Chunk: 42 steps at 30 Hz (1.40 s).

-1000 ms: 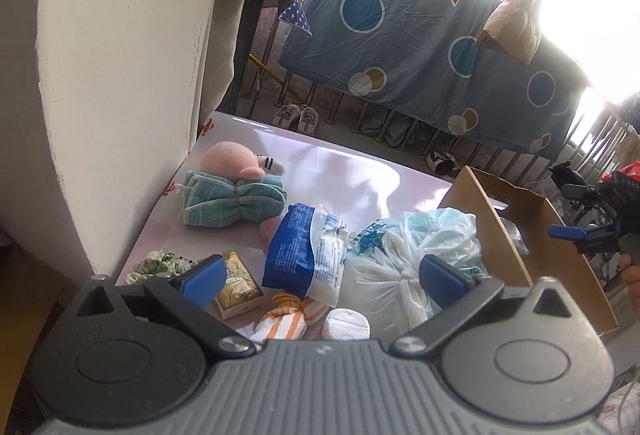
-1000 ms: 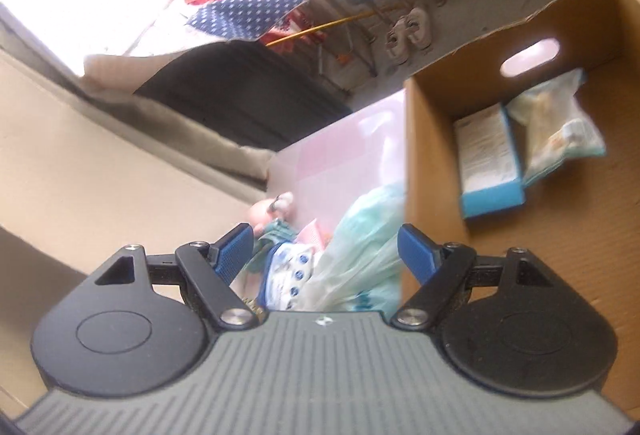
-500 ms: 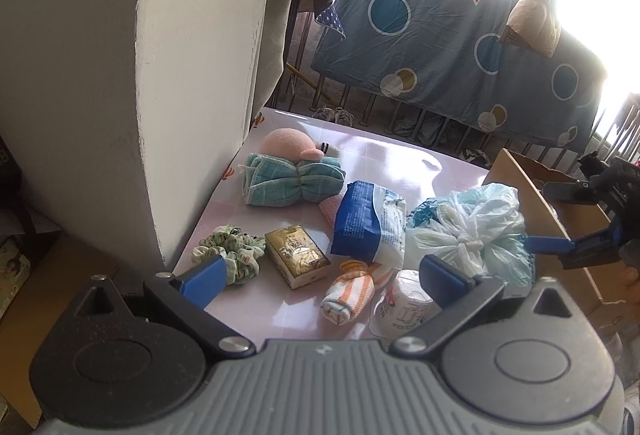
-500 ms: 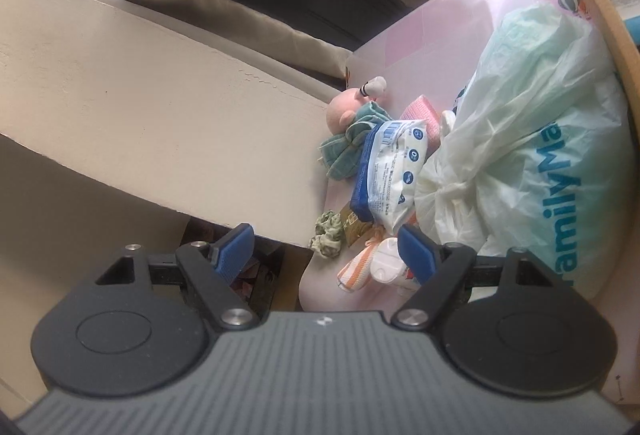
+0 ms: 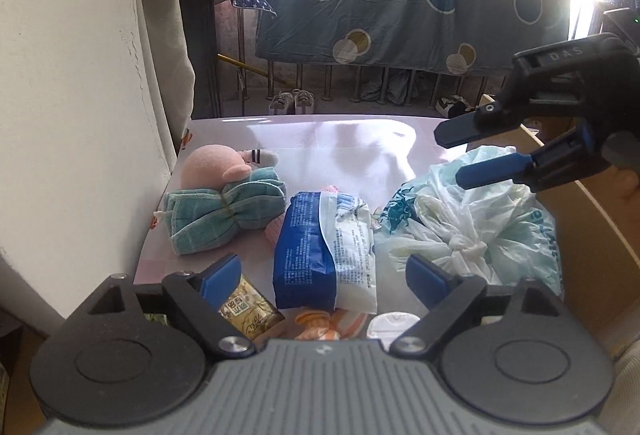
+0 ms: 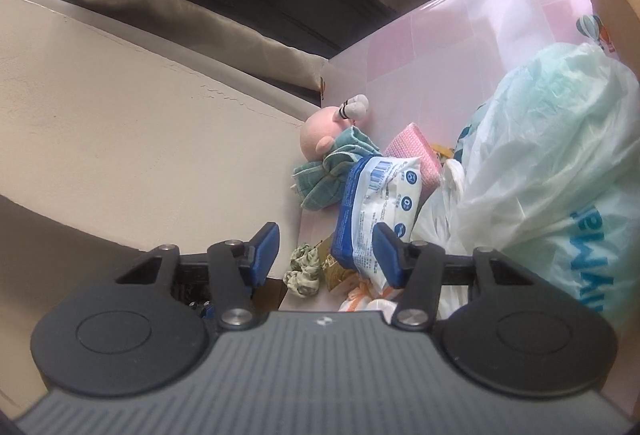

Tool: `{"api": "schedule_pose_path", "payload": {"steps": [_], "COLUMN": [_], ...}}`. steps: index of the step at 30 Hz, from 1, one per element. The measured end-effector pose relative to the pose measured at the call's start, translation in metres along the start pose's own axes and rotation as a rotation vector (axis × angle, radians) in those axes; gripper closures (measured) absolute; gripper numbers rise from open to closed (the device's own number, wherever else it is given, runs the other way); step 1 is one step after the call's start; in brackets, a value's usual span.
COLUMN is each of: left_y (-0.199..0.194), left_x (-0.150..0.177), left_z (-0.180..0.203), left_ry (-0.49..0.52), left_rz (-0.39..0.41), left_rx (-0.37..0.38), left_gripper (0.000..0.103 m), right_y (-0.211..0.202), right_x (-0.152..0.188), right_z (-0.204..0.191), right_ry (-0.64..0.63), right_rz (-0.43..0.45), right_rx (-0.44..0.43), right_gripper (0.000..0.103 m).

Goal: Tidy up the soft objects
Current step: 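Grasp the pink sponge with the right tool and lift it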

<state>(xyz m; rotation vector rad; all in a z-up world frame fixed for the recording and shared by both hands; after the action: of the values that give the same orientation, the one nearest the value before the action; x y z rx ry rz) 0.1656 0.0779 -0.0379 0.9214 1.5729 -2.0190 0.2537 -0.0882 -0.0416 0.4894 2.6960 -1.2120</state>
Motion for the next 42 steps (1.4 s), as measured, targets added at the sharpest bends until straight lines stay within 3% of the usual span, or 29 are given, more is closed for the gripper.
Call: {"api": "schedule_pose_path", "payload": {"steps": [5, 9, 14, 19, 22, 24, 31, 35, 40, 42], "left_y": [0.029, 0.066, 0.105, 0.126, 0.132, 0.135, 0.145, 0.146, 0.134, 0.124], "left_x": [-0.026, -0.034, -0.029, -0.020, -0.016, -0.015, -0.010, -0.011, -0.018, -0.024], "left_z": [-0.031, -0.067, -0.088, -0.089, -0.088, -0.087, -0.092, -0.095, -0.097, -0.095], "left_ry": [-0.117, -0.297, -0.389, -0.376, -0.379, -0.383, -0.439, -0.465, -0.478, -0.454], "left_rz": [-0.027, -0.124, -0.227, -0.306, -0.334, -0.354, -0.392, -0.380, -0.320, -0.275], "left_rx": [-0.027, -0.029, -0.054, -0.079, -0.071, -0.068, -0.050, -0.030, -0.018, -0.018], "left_gripper": [0.035, 0.062, 0.076, 0.076, 0.075, 0.071, 0.069, 0.069, 0.065, 0.058], "right_y": [0.055, 0.107, 0.158, 0.183, 0.188, 0.192, 0.206, 0.200, 0.179, 0.169], "right_x": [-0.048, -0.074, -0.087, -0.076, -0.072, -0.071, -0.071, -0.065, -0.078, -0.086], "right_z": [-0.003, 0.009, 0.029, 0.035, 0.032, 0.030, 0.026, 0.017, 0.008, 0.004], "right_ry": [-0.083, -0.111, -0.115, -0.142, -0.196, -0.188, -0.194, -0.282, -0.304, -0.314], "right_rz": [-0.056, -0.114, -0.199, -0.295, -0.298, -0.325, -0.405, -0.338, -0.210, -0.167], "right_rx": [0.133, 0.249, 0.334, 0.331, 0.350, 0.324, 0.273, 0.280, 0.258, 0.266], "right_gripper": [0.061, 0.062, 0.060, 0.059, 0.054, 0.053, 0.052, 0.063, 0.072, 0.074]}}
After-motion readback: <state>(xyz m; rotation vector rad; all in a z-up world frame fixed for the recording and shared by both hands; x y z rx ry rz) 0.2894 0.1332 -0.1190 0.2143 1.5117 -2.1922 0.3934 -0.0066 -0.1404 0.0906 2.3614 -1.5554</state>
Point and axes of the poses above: each gripper's, at about its wrist camera, not at the fingertips, and y roughly the way its jaws point, z to its right, x to its underside, the point moved 7 cm from there along y, roughly the way its jaws point, and after that the axes turned 9 degrees about x, right-handed, at the moved point
